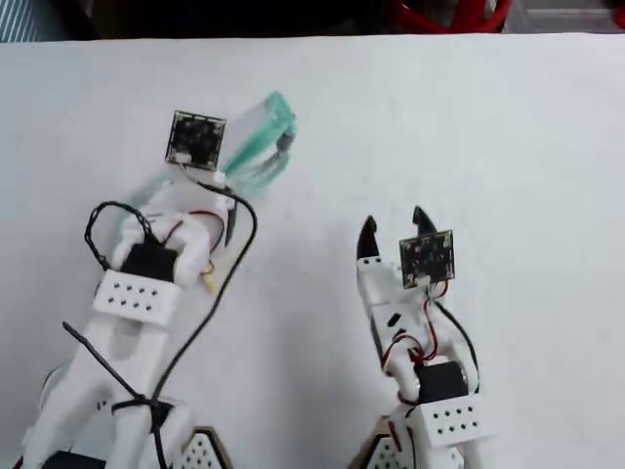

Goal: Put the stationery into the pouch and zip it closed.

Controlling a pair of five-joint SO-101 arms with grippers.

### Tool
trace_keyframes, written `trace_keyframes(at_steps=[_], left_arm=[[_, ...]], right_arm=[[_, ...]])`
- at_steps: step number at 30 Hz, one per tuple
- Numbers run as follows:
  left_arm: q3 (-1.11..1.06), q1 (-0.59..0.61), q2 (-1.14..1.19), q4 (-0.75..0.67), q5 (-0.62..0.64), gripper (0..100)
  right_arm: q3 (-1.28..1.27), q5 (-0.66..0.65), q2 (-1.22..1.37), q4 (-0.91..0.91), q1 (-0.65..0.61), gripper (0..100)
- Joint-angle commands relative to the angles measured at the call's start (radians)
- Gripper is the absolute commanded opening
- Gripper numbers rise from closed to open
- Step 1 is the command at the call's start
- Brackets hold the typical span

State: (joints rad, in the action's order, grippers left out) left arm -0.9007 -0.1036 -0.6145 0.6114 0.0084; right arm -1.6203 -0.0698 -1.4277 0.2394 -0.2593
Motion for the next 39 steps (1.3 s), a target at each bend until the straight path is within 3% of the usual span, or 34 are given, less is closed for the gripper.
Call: trace_keyframes(at_steps=[1,11,15,19,32,39], left_arm=[[0.023,-0.031,-0.024,0.006,0.043,2],[0.327,0.189,-0.024,0.144,0.048,2],[0.327,0.199,-0.016,0.153,0.048,2],[0.252,0.202,-0.018,0.064,0.048,2],[0.245,-0.071,-0.027,0.083,0.172,2],[0.299,-0.150,-0.022,0.081,0.186,2]], right_arm=[[0.008,-0.009,-0.015,0.001,0.005,23.0],[0.008,-0.009,-0.015,0.002,0.005,23.0],[0.008,-0.009,-0.015,0.002,0.005,23.0],[0.006,-0.009,-0.015,0.002,0.005,23.0],[0.009,-0.009,-0.015,-0.004,0.065,23.0],[0.012,-0.009,-0.015,-0.005,0.065,23.0]])
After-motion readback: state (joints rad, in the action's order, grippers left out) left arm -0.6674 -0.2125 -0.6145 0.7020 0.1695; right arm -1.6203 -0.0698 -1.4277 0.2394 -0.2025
